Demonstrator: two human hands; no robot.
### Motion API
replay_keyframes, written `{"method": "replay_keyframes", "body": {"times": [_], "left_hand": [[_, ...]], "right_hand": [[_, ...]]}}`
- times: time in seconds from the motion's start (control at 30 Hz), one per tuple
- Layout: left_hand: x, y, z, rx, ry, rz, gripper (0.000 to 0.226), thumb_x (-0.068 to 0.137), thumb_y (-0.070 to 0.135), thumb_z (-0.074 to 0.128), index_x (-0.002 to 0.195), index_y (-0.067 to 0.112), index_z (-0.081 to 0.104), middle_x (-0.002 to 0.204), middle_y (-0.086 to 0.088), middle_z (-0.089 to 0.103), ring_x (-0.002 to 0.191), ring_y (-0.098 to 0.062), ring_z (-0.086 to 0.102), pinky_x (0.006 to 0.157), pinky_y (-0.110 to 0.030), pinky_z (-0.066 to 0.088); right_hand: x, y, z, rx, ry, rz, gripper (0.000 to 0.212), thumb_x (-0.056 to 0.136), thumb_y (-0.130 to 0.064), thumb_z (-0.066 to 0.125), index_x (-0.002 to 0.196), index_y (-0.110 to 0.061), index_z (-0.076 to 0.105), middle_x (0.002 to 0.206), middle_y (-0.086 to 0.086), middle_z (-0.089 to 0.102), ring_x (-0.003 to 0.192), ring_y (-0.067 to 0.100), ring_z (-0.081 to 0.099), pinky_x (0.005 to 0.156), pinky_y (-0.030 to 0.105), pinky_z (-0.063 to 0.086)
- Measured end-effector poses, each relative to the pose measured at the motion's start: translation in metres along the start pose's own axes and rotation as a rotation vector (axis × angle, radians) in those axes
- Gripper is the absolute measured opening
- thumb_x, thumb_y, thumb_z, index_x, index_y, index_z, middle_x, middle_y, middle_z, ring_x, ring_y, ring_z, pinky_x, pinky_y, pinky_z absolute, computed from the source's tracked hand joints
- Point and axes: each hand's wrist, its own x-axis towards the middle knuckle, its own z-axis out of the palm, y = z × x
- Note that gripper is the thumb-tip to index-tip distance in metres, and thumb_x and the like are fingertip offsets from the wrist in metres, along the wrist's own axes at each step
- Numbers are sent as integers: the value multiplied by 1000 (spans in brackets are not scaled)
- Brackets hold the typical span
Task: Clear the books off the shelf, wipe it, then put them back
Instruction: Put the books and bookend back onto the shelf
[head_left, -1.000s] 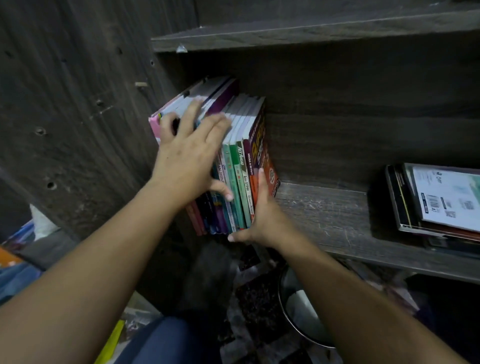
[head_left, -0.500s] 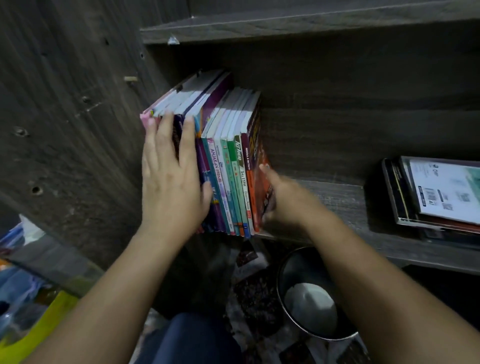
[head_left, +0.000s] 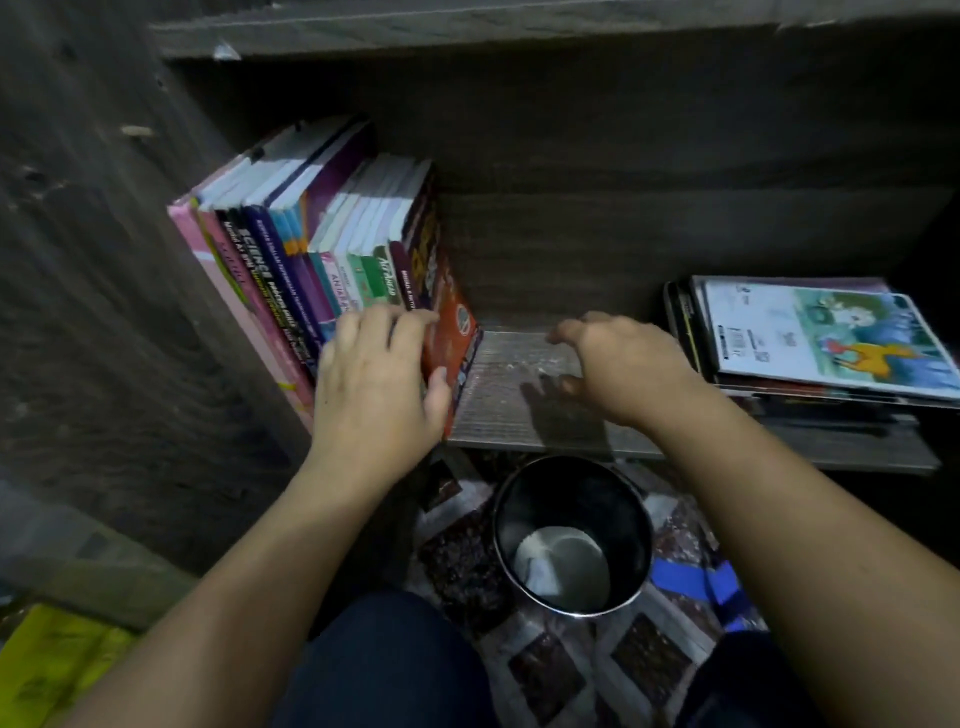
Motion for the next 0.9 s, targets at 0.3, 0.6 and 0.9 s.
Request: {"method": "replay_keyframes", "body": {"times": [0.3, 0.6, 0.9], "left_hand": [[9, 131, 38, -270, -376, 453, 38, 80, 37, 55, 114, 20, 60, 111, -4, 57, 107, -28, 52, 92, -46, 45], [-82, 306, 100, -351, -928, 859, 26, 86, 30, 60, 112, 28, 62, 114, 6, 57, 107, -15, 54, 93, -30, 43], [-144, 405, 154, -16, -1236, 1094, 28, 91, 32, 57, 118, 26, 58, 118, 0, 59, 102, -22, 55, 87, -37, 49]], "right_hand": [[-116, 105, 5, 160, -46, 247, 42, 83, -34, 66, 124, -32, 58, 127, 6, 60, 116, 28, 56, 94, 37, 47], [-328, 188, 97, 315, -246, 688, 39, 90, -30, 62, 129, -27, 57, 127, 5, 62, 115, 28, 57, 92, 34, 45], [-437, 210, 246, 472, -623, 924, 54, 92, -30, 62, 141, -22, 43, 134, 10, 52, 117, 30, 52, 88, 38, 47]]}}
